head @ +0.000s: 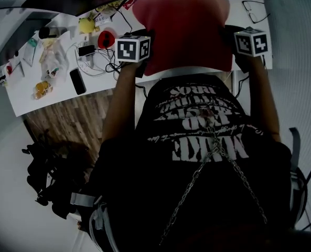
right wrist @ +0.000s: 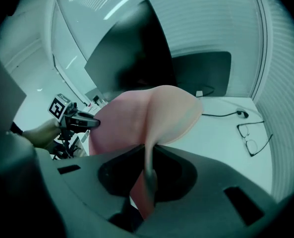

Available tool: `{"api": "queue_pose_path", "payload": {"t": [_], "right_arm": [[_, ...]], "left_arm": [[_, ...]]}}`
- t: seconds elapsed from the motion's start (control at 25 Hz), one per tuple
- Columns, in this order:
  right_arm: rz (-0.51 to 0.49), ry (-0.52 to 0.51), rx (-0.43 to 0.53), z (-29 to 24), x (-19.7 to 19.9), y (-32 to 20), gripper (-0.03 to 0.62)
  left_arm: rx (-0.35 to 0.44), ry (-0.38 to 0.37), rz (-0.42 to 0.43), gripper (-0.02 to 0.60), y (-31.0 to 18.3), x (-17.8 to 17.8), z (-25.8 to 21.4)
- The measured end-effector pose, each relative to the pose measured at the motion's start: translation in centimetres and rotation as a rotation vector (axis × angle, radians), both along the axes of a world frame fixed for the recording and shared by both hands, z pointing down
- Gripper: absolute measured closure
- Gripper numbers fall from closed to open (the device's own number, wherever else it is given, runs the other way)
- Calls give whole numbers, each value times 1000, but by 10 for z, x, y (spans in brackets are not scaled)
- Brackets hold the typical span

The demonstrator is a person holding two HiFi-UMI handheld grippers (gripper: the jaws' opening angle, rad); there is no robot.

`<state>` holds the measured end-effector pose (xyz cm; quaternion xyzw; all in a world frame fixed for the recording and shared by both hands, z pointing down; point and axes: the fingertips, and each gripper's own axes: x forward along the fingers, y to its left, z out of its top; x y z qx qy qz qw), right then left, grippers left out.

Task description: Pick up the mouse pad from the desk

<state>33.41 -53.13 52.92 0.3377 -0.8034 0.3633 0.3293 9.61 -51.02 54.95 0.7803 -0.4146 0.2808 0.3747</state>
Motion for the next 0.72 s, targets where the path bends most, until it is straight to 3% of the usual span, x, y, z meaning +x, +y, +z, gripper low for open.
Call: {"api": "queue_pose_path", "payload": {"t": [0.32,0.56,0.72], "right_arm": [[26,79,-181,104,20,2,543],[-38,230,-124,146,24,-20,543],[-45,333,-86,167,34,-32,521]], "left_arm": [[-108,-99,-24,535,-3,-5,102],[-117,-198,-6,534,-17,-12,142],[-114,-250,-51,498,-18,-25,171]]}}
